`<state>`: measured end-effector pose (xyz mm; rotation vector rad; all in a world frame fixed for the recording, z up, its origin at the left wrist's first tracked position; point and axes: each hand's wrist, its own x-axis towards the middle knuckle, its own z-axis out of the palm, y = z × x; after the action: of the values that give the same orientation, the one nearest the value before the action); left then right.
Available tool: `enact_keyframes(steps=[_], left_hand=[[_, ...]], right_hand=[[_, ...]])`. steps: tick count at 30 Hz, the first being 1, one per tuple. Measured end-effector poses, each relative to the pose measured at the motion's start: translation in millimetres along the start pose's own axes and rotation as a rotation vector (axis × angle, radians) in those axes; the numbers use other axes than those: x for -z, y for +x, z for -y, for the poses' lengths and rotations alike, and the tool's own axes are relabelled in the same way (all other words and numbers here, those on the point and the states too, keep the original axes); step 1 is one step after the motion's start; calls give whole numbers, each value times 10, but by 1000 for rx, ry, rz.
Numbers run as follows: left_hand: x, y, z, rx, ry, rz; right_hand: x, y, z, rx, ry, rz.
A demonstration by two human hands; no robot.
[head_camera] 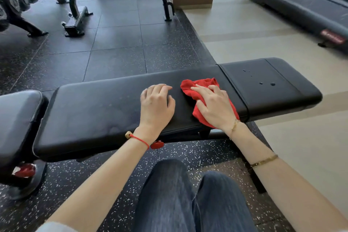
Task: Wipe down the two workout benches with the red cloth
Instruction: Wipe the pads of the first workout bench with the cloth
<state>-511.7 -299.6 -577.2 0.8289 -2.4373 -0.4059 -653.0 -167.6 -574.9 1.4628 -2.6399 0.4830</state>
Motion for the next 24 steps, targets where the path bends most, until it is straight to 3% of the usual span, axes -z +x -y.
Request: enact_keyframes(steps=[6,15,24], left_hand=[[-268,111,-293,-83,-24,100],[-658,286,-732,-148,-23,209],[-806,281,-823,-115,89,173]], right_hand=[[228,125,-498,-170,-125,-49],[262,4,-710,-253,-128,82],[231,405,-1080,-372,-13,55]])
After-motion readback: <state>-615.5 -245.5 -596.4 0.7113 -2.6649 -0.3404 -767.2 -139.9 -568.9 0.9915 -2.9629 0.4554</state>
